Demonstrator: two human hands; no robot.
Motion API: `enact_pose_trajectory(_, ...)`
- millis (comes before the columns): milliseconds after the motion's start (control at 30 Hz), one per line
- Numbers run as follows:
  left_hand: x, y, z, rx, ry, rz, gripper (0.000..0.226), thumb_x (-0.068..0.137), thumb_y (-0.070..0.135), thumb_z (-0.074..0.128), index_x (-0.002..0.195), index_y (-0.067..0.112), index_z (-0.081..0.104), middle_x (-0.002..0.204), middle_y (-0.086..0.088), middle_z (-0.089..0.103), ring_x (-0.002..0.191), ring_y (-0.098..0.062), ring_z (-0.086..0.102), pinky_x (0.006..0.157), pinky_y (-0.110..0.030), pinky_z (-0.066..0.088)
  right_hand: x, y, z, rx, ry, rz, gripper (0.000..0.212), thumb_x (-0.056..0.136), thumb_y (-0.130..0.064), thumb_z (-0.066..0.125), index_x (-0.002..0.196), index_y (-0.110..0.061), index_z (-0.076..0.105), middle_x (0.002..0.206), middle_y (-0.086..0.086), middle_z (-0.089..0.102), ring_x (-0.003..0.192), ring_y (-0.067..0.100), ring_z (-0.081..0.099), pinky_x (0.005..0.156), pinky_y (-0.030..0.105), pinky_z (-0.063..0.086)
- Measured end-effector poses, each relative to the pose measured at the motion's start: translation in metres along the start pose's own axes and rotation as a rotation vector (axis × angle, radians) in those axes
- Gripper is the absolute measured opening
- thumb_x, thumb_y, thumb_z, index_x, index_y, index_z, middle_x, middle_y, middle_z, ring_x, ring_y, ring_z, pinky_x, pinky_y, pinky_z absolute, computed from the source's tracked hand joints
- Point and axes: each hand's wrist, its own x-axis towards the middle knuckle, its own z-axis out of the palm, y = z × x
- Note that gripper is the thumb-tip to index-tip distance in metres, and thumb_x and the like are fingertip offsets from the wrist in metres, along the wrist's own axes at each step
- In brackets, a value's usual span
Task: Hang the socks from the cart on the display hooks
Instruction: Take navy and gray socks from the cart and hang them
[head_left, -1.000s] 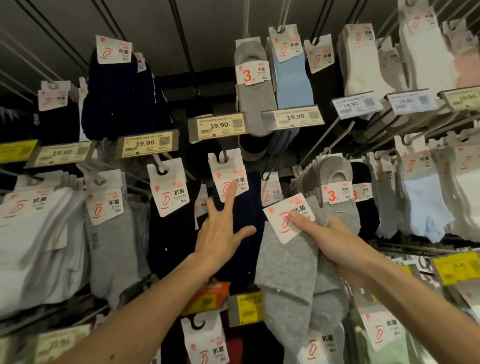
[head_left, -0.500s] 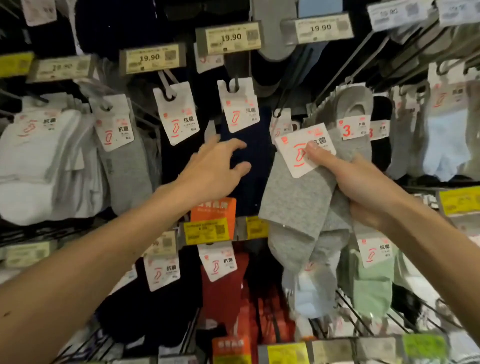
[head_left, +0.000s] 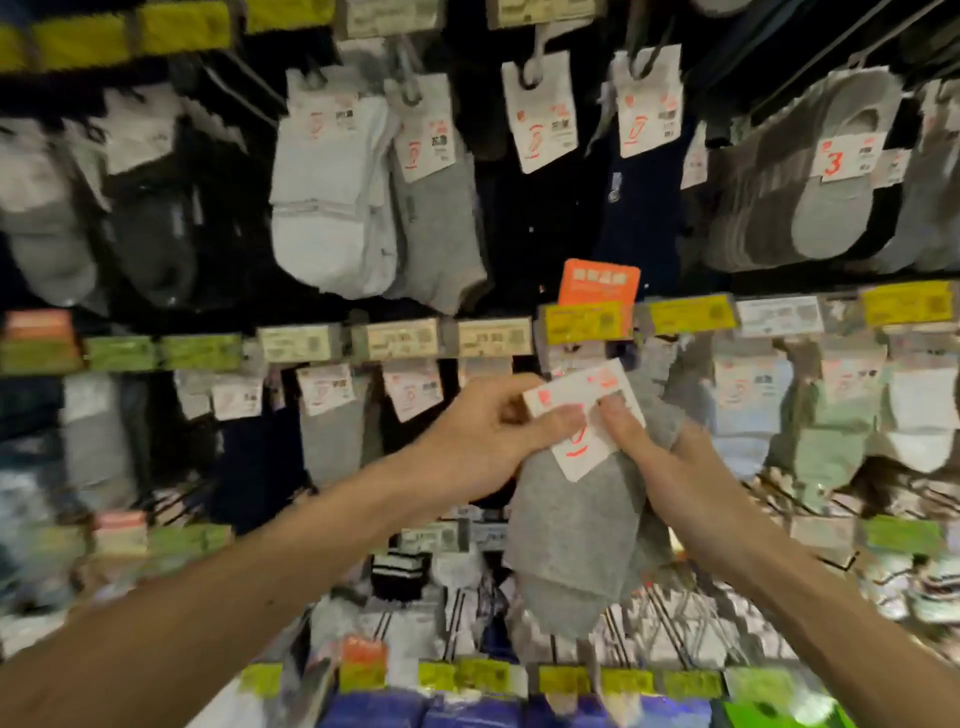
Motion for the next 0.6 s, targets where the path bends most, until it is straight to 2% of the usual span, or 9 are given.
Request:
enact_pose_trajectory(167, -0.094, -0.057, -0.054, -0.076, 0.107, -0.154, 0.009, 0.087, 0.026, 0.07, 0.089, 0.017, 0.071, 0.081, 0.003, 0.075, 0.077, -0.009, 0.069, 0.07, -0.026, 0.05, -0.053, 0.043, 0.091, 0.081, -0.083, 0.179, 0.035, 0.091, -0.037, 0.049, 0.101, -0.014, 0.073, 0.094, -0.004, 0.078, 0.089, 0.01, 0.073, 0.066, 0.013, 0.052)
enact_pose_trajectory(233, -0.13, -0.077, -0.072, -0.11, 0.181, -0.197, 0.013, 0.085, 0.028, 0.07, 0.095, 0.018, 0.071, 0.083, 0.001, 0.076, 0.08, -0.015, 0.067, 0.071, -0.03, 0.05, -0.067, 0.06, 0.122, 0.116, -0.116, 0.268, 0.036, 0.096, -0.038, 0.044, 0.102, -0.018, 0.073, 0.094, -0.006, 0.078, 0.087, 0.006, 0.073, 0.064, 0.012, 0.052)
enact_pose_trajectory(300, -0.161, -0.092, -0.09, -0.133, 0.249, -0.213, 0.016, 0.093, 0.013, 0.065, 0.109, 0.013, 0.067, 0.088, -0.001, 0.073, 0.082, -0.015, 0.066, 0.071, -0.027, 0.052, -0.074, 0.073, 0.154, 0.074, -0.123, 0.306, 0.033, 0.094, -0.041, 0.047, 0.104, -0.023, 0.072, 0.099, -0.006, 0.078, 0.089, 0.001, 0.072, 0.066, 0.015, 0.052)
enact_pose_trajectory(333, -0.173, -0.099, -0.099, -0.143, 0.277, -0.228, 0.019, 0.095, 0.009, 0.063, 0.114, 0.013, 0.065, 0.09, 0.0, 0.072, 0.084, -0.013, 0.066, 0.071, -0.025, 0.052, -0.074, 0.079, 0.169, 0.046, -0.114, 0.312, 0.026, 0.094, -0.038, 0.053, 0.101, -0.023, 0.072, 0.099, -0.005, 0.077, 0.087, -0.001, 0.071, 0.066, 0.015, 0.052)
enact_pose_trajectory(400, -0.19, -0.111, -0.12, -0.148, 0.319, -0.263, 0.022, 0.097, 0.006, 0.06, 0.117, 0.014, 0.064, 0.095, 0.002, 0.071, 0.084, -0.007, 0.067, 0.073, -0.023, 0.052, -0.069, 0.086, 0.2, 0.029, -0.13, 0.29, 0.011, 0.096, -0.018, 0.059, 0.095, -0.018, 0.07, 0.091, -0.005, 0.076, 0.075, -0.004, 0.069, 0.061, 0.011, 0.049)
enact_pose_trajectory(500, -0.203, -0.124, -0.157, -0.151, 0.37, -0.285, 0.021, 0.098, 0.003, 0.057, 0.118, 0.007, 0.061, 0.098, -0.005, 0.069, 0.078, -0.001, 0.066, 0.069, -0.018, 0.051, -0.054, 0.095, 0.245, -0.019, -0.172, 0.245, 0.016, 0.094, -0.002, 0.061, 0.098, -0.017, 0.064, 0.075, -0.005, 0.072, 0.06, -0.004, 0.066, 0.053, 0.009, 0.045)
enact_pose_trajectory(600, -0.21, -0.138, -0.196, -0.166, 0.42, -0.275, 0.018, 0.098, 0.002, 0.055, 0.113, 0.01, 0.06, 0.095, -0.003, 0.068, 0.076, 0.001, 0.066, 0.067, -0.016, 0.05, -0.033, 0.104, 0.287, -0.042, -0.209, 0.202, 0.023, 0.088, 0.002, 0.068, 0.098, -0.018, 0.063, 0.083, 0.002, 0.071, 0.062, -0.005, 0.066, 0.056, 0.011, 0.048)
